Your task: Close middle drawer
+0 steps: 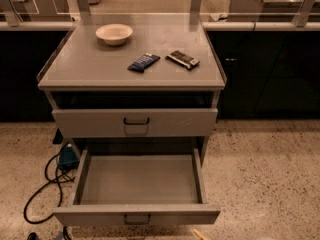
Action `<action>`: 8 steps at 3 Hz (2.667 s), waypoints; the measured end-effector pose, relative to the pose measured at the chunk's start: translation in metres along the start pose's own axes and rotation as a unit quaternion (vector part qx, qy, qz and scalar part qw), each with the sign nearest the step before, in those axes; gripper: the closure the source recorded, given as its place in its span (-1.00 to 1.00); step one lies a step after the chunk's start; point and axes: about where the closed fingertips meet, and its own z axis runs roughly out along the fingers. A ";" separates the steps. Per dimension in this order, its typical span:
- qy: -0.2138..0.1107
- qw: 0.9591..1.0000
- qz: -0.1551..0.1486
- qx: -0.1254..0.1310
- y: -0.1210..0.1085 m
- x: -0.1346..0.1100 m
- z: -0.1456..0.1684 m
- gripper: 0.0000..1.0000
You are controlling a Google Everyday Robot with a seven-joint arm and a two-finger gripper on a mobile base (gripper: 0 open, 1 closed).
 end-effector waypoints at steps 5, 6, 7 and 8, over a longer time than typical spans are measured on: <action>-0.007 0.997 0.074 0.013 -0.090 0.035 0.022 -1.00; 0.091 0.992 0.091 0.022 -0.103 0.035 0.009 -1.00; 0.124 0.989 0.081 0.025 -0.107 0.018 0.008 -1.00; 0.125 0.989 0.081 0.025 -0.107 0.018 0.008 -1.00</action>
Offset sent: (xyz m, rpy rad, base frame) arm 0.0278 0.0009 -0.0215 0.1614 0.0094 0.0035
